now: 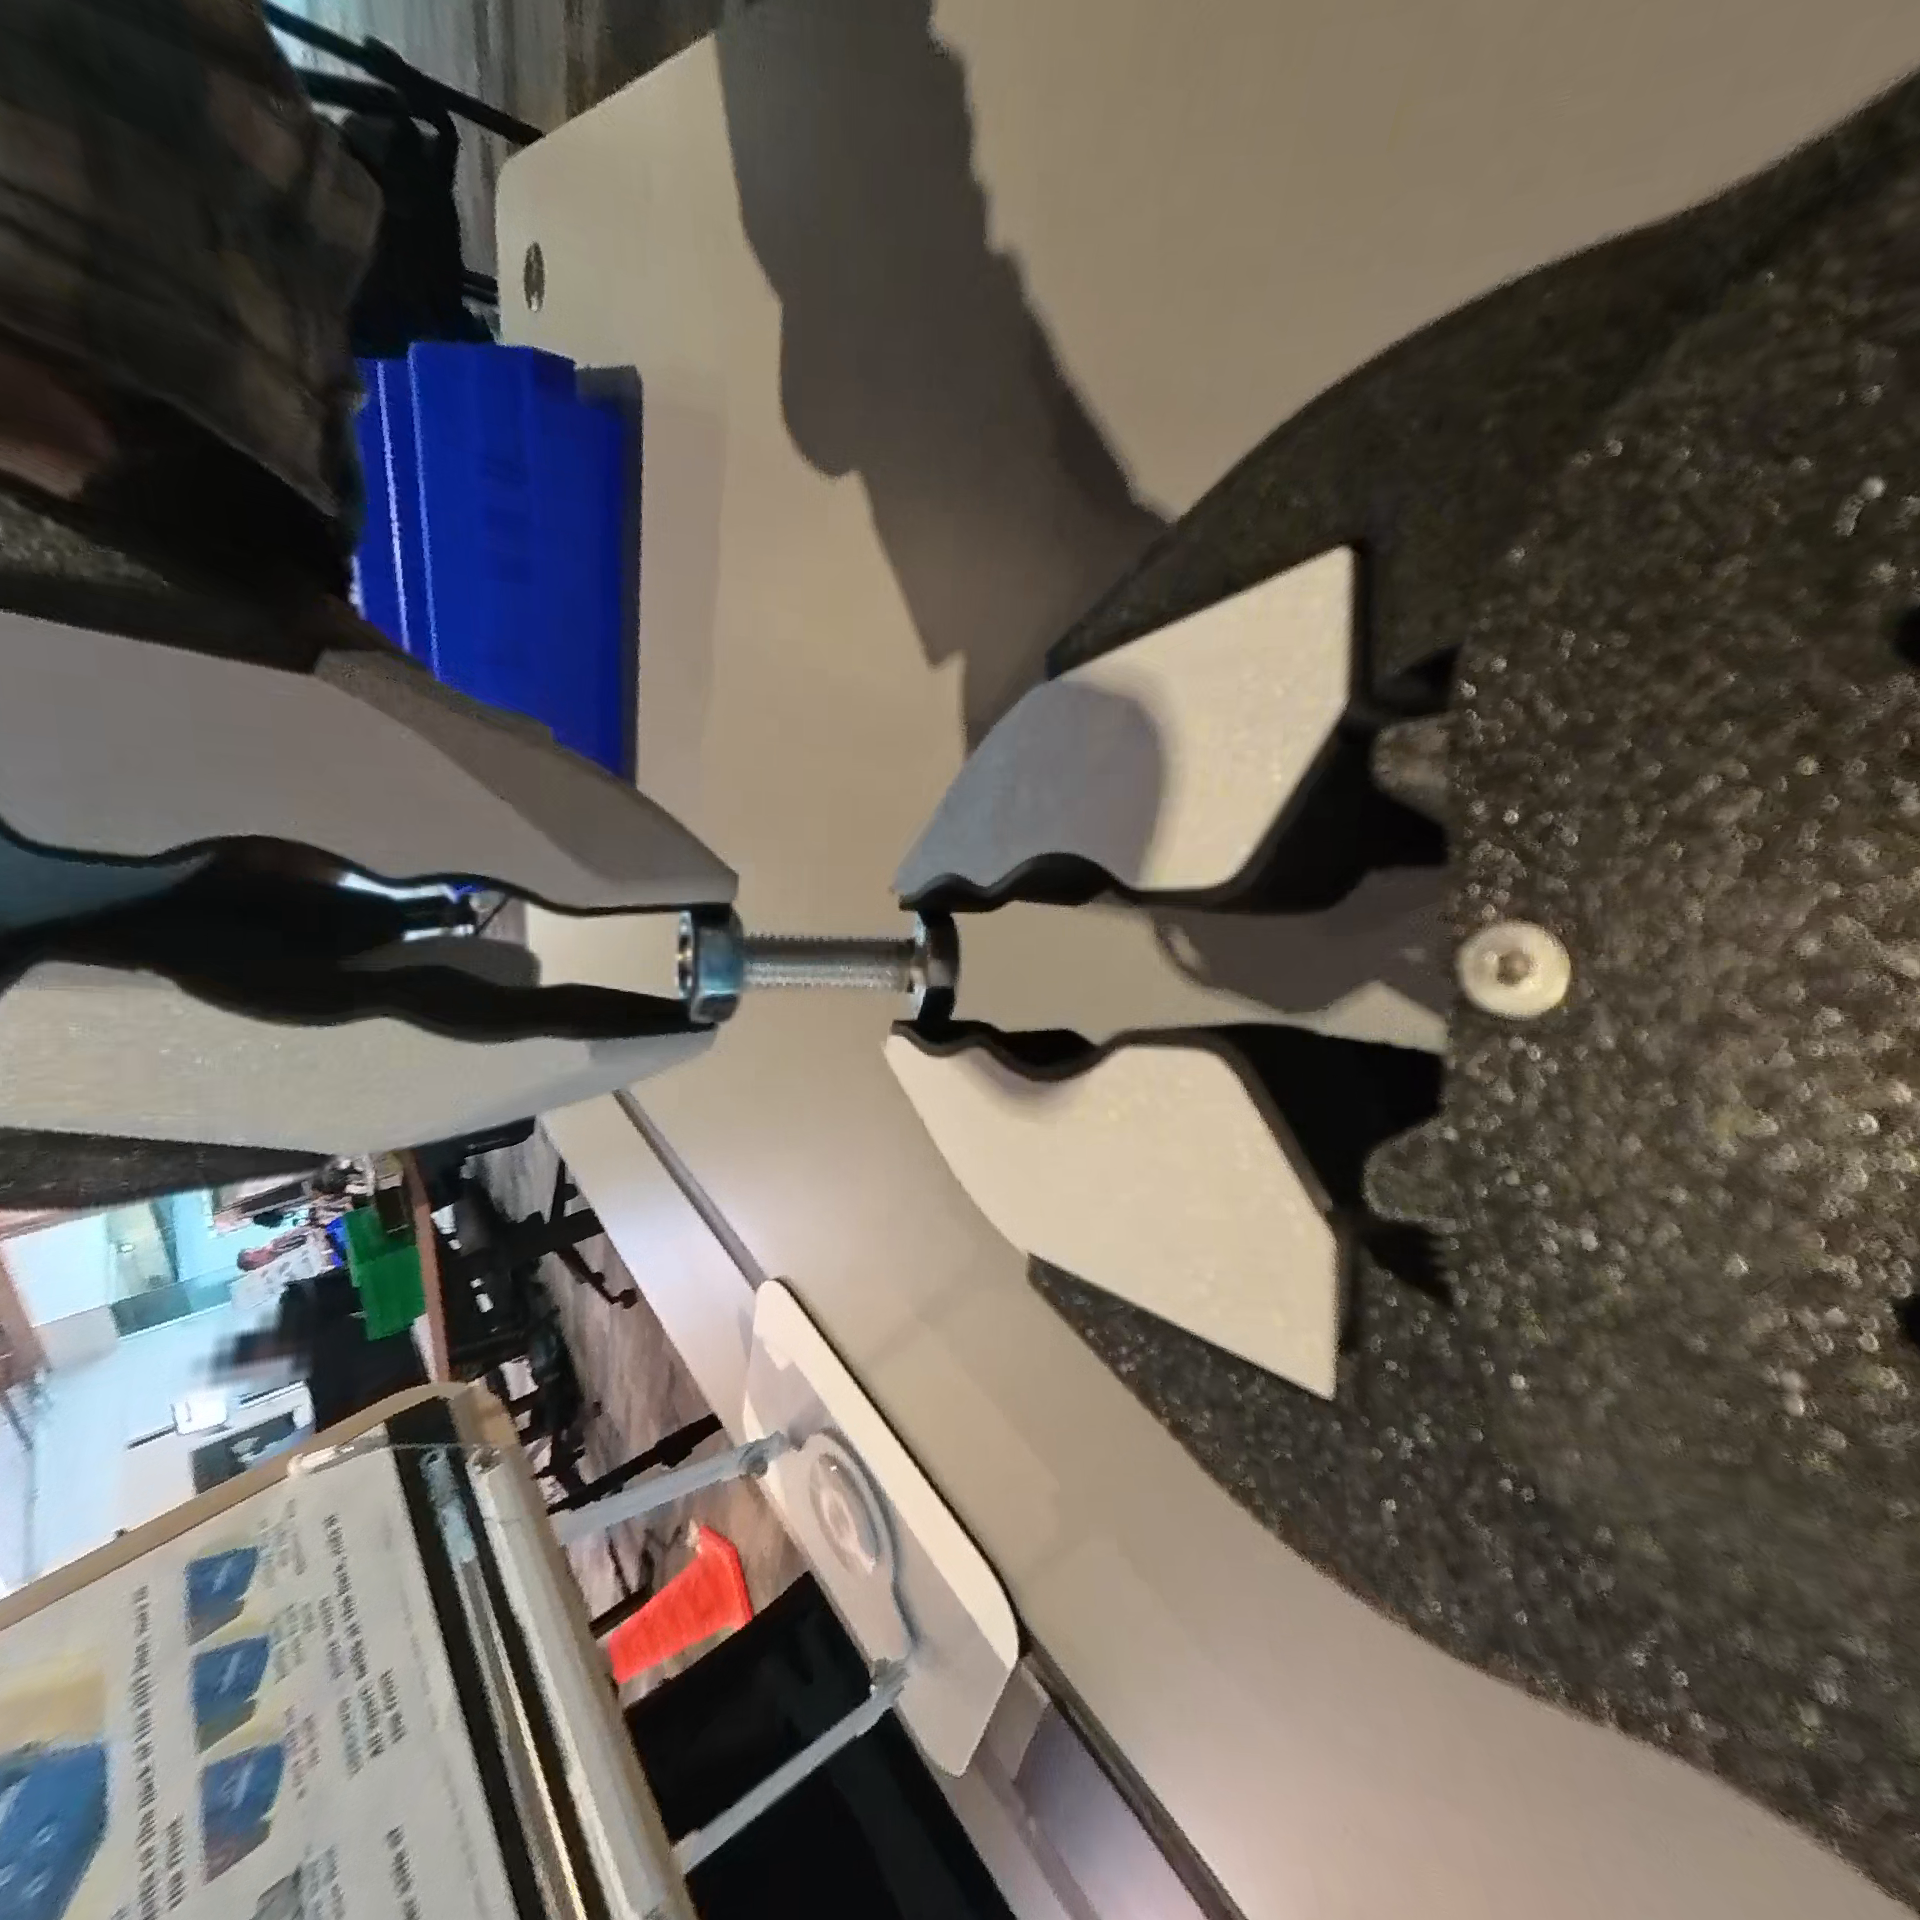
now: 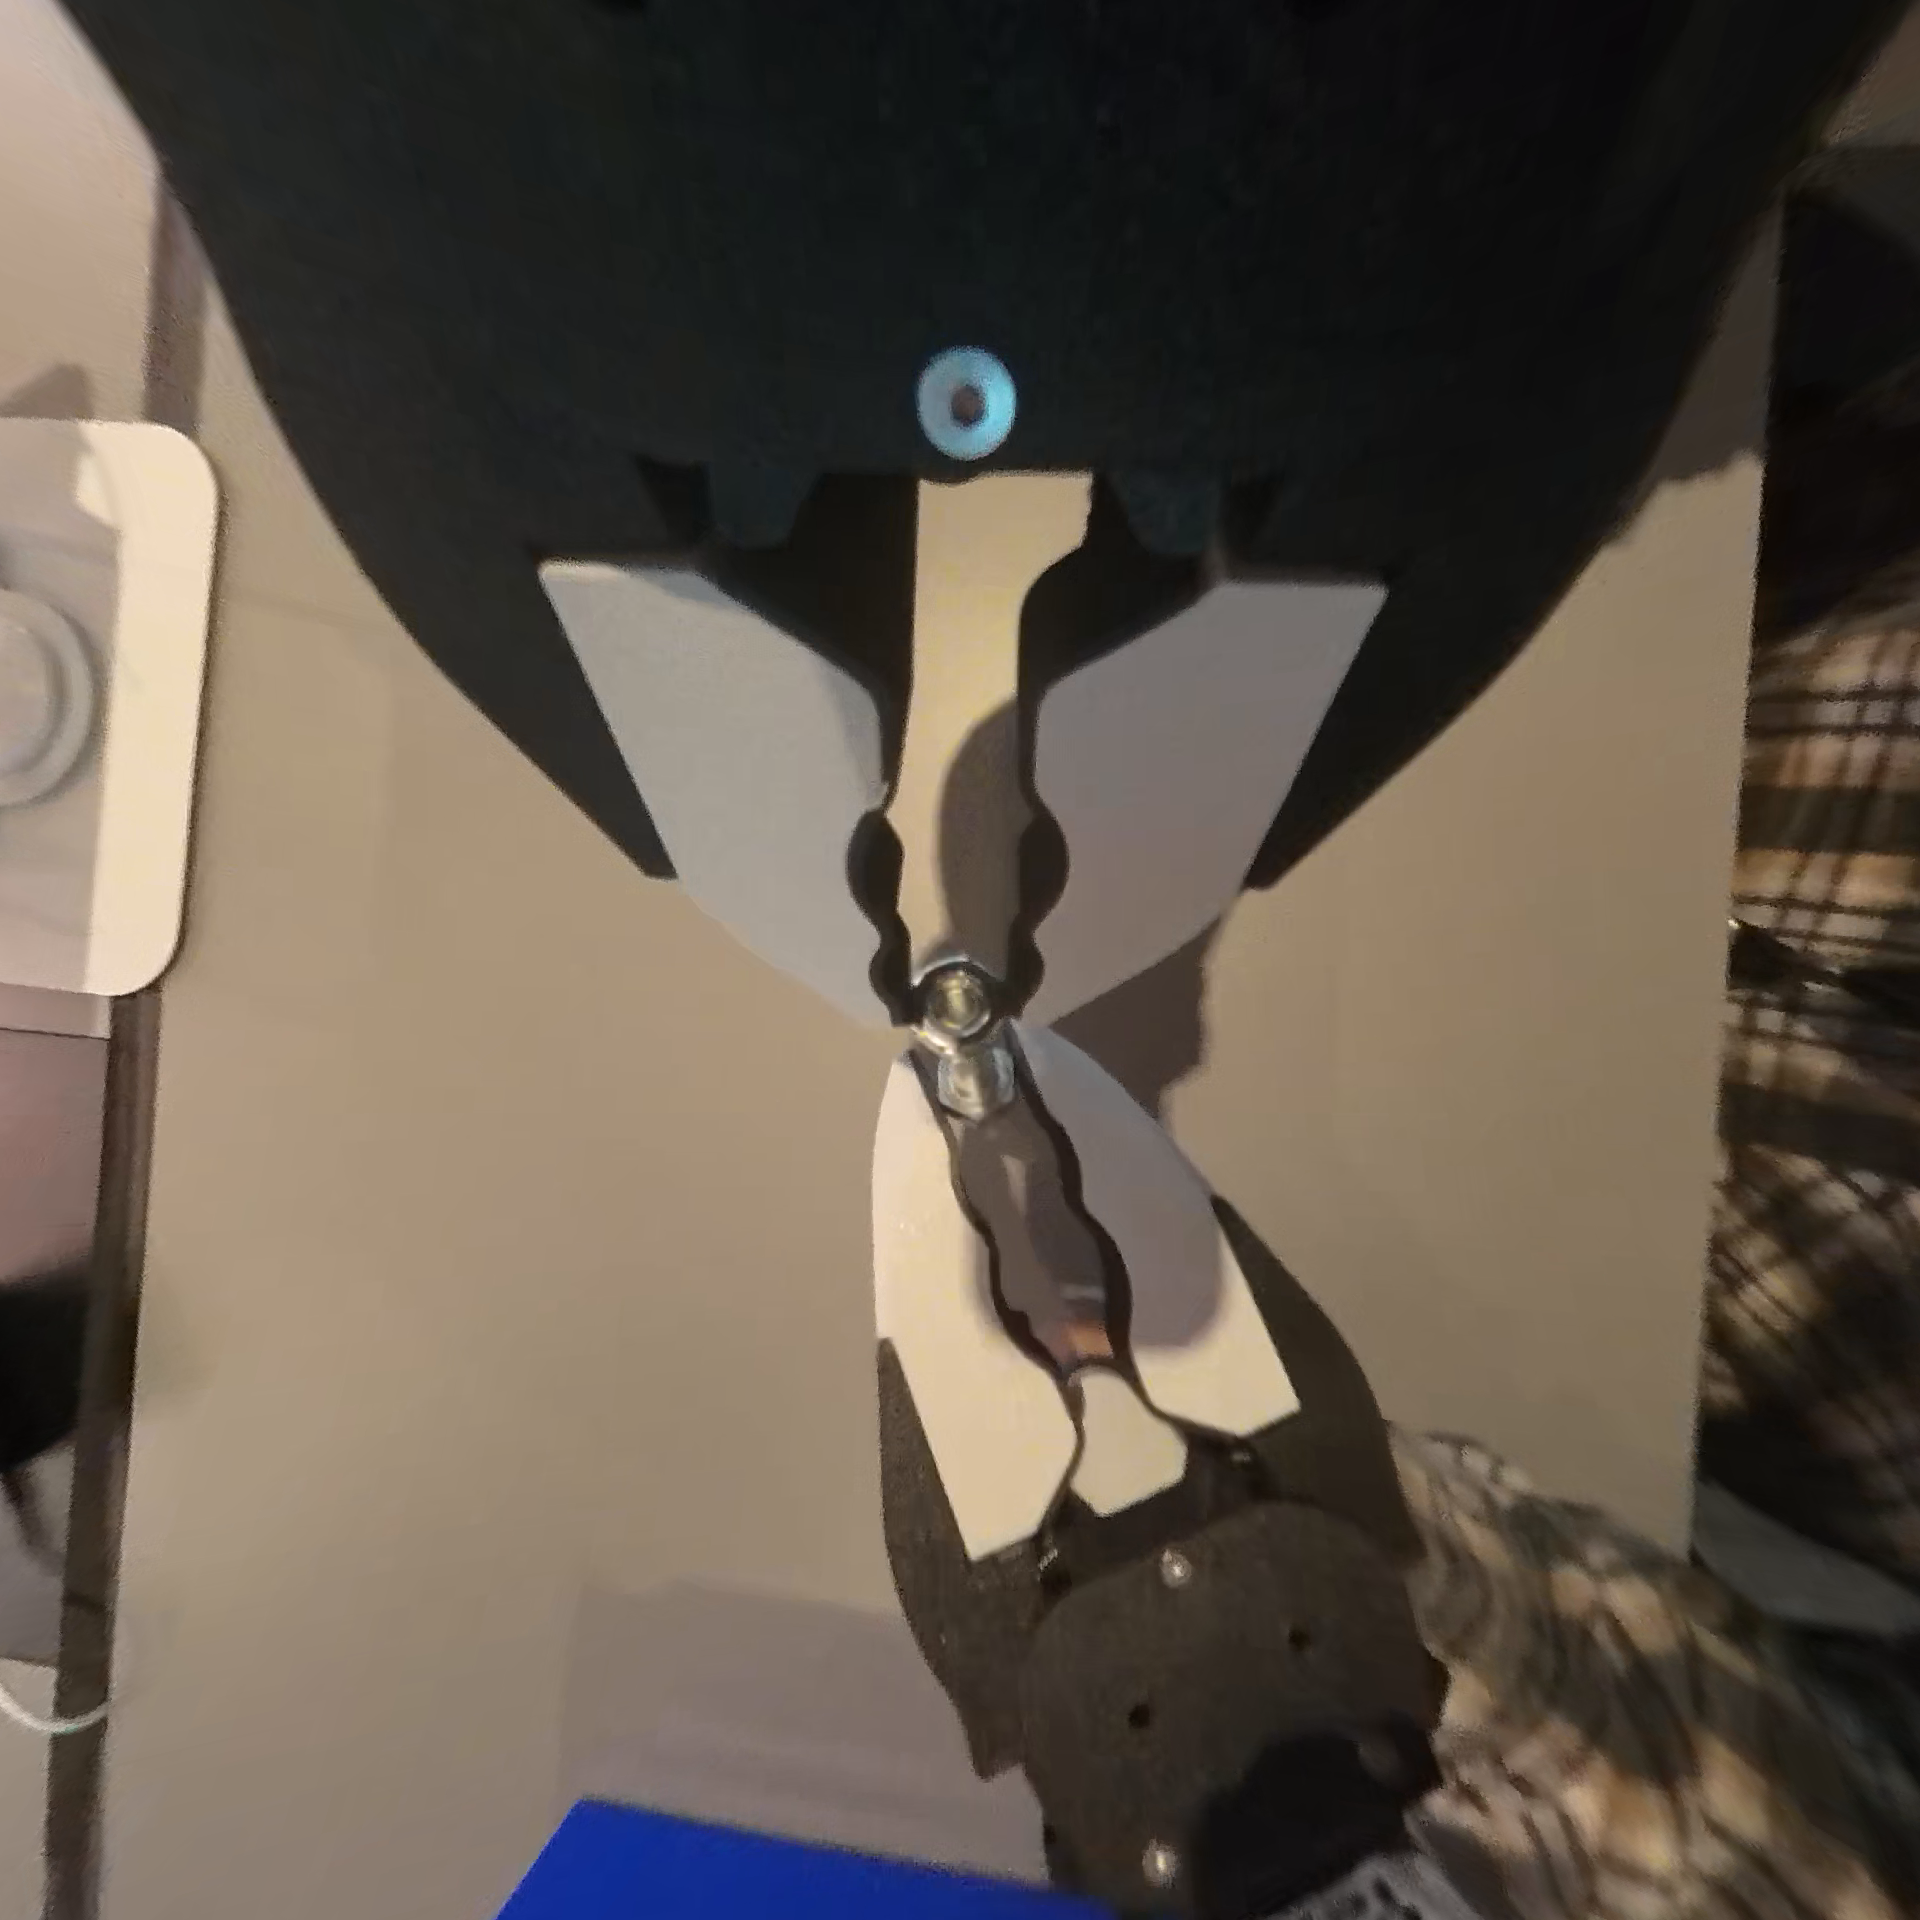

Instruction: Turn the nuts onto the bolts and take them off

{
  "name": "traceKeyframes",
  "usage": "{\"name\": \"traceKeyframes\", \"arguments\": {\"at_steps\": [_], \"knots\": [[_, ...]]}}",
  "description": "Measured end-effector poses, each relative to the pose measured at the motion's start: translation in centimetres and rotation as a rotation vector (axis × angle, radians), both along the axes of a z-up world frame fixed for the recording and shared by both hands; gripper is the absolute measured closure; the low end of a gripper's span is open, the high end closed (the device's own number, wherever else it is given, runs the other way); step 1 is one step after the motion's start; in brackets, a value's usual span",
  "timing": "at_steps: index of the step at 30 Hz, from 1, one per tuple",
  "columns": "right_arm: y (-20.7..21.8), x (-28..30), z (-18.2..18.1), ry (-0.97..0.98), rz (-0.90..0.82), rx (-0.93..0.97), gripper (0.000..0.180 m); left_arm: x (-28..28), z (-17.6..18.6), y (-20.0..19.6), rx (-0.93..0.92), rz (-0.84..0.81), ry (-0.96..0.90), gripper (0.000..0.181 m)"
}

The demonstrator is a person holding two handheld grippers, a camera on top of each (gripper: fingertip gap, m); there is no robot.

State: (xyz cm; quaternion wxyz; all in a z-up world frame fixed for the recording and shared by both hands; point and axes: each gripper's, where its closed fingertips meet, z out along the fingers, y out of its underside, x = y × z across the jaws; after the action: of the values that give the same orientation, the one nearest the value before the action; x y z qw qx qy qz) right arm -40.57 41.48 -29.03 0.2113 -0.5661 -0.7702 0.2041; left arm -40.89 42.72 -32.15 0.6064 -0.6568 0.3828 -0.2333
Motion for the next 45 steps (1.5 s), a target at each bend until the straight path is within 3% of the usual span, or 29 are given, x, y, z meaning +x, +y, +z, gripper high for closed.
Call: {"name": "traceKeyframes", "arguments": {"at_steps": [1, 5, 11, 22, 37, 41, 45], "knots": [[-0.2, 0.0, 0.2, 0.024, 0.002, -0.025, 0.163, 0.0, 0.2, -0.1, 0.011, -0.005, -0.009, 0.162], [-1.0, -0.1, 1.3, 0.128, 0.015, -0.125, 0.163, 0.2, 1.3, -0.7, 0.053, -0.035, -0.063, 0.162], [-0.8, 0.1, 1.1, 0.135, -0.016, -0.112, 0.163, 0.2, 1.3, -0.8, 0.074, -0.005, -0.045, 0.162], [0.1, -0.1, 0.3, 0.121, -0.276, -0.189, 0.163, -0.3, 0.6, 0.1, 0.107, 0.105, 0.067, 0.162], [0.1, -0.8, 1.0, 0.142, -0.238, -0.165, 0.158, -0.4, 1.2, -0.1, 0.069, 0.061, -0.023, 0.162], [0.0, -1.0, 1.2, 0.161, -0.218, -0.144, 0.144, -0.4, 1.4, -0.1, 0.062, 0.057, -0.042, 0.162], [0.6, -1.4, 2.6, 0.344, -0.182, -0.084, 0.094, -0.5, 1.8, -0.3, 0.037, 0.023, -0.102, 0.162]]}}
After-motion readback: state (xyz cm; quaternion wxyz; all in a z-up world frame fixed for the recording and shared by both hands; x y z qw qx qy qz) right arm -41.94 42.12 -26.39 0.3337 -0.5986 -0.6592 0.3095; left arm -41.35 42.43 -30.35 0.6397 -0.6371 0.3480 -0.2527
